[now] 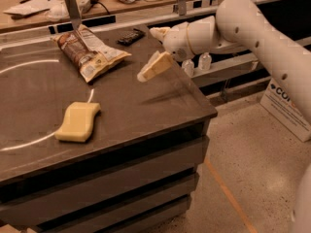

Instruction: Move brown chip bag near sponge

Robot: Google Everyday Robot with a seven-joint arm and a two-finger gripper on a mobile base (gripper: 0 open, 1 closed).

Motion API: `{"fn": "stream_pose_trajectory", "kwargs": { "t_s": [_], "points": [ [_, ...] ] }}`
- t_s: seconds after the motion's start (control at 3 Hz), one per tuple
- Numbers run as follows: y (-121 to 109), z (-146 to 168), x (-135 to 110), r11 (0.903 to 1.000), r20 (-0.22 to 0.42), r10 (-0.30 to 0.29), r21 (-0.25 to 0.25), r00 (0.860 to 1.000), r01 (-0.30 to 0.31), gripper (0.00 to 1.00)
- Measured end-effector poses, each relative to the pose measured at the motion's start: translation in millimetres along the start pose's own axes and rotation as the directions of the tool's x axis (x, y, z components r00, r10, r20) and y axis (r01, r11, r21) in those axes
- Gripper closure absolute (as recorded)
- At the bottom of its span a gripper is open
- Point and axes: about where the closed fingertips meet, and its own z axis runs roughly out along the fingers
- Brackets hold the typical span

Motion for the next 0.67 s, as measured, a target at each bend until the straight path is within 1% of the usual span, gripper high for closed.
{"fn": "stream_pose_trajectory", "kwargs": {
  "t_s": [0.33,0.67],
  "points": [
    [-20,37,-9,0.9997,0.014,-0.021,-0.008,1.000,0.021,0.00],
    [-32,71,-13,0.9993,0.003,-0.030,-0.022,1.000,0.030,0.00]
  ]
}}
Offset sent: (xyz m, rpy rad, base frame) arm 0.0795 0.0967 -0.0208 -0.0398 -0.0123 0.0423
